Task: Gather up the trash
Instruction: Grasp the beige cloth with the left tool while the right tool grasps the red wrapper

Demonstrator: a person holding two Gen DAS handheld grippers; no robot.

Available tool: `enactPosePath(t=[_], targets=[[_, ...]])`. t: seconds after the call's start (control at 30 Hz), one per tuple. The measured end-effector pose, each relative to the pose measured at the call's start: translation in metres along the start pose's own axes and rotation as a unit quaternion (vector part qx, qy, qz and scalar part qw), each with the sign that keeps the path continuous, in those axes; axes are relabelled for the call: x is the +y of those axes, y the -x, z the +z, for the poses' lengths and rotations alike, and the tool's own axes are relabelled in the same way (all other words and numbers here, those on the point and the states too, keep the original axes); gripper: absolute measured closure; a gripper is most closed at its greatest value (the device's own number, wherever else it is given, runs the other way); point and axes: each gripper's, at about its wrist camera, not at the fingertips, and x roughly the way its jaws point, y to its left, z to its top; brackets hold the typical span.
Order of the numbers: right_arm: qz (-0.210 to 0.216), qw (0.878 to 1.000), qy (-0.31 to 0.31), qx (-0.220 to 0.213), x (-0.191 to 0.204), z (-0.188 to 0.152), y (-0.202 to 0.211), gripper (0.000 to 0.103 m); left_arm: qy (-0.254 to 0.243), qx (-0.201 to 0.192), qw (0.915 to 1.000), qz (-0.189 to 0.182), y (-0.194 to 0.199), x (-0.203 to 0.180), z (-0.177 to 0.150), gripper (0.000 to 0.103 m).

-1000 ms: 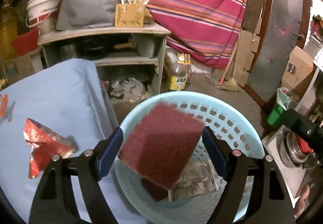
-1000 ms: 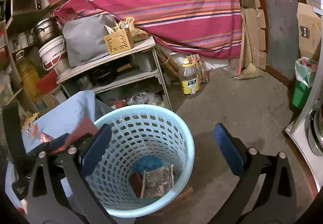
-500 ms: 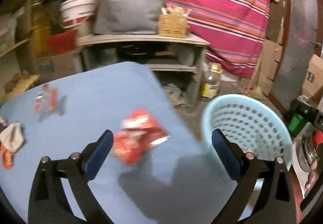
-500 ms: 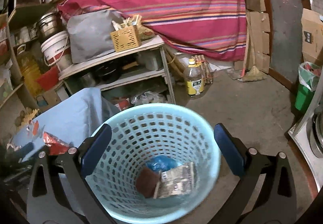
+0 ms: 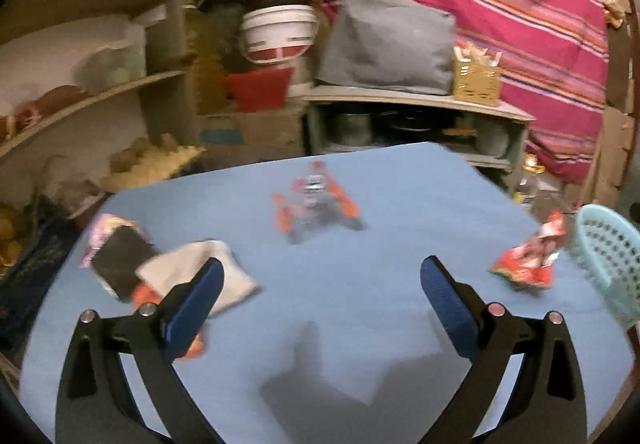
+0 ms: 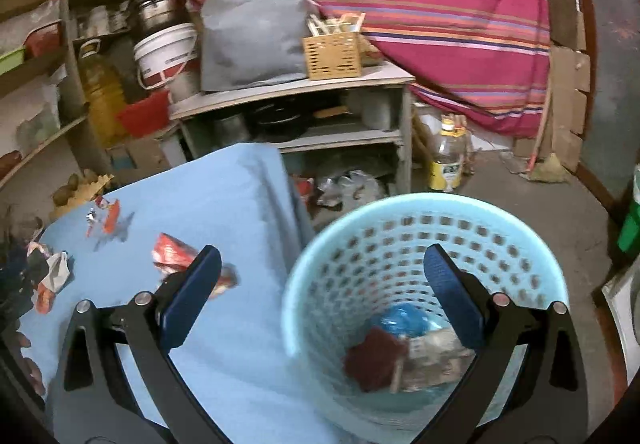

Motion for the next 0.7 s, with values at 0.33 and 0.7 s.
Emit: enactPosePath(t=[0.33,0.7], targets=[[-0.003,0.993,0.118,0.029,0.091,-0.011,-0.038,0.004,0.042,0.063,0.9971,0.014,-0.037,0.062,-0.007,0.006],[0.0,0.989,0.096,0.11,0.132,-0.017,-0.091,0.006,0.058,0.105,0.9922,0.035,-0.063,0.094,-0.015,0.006]])
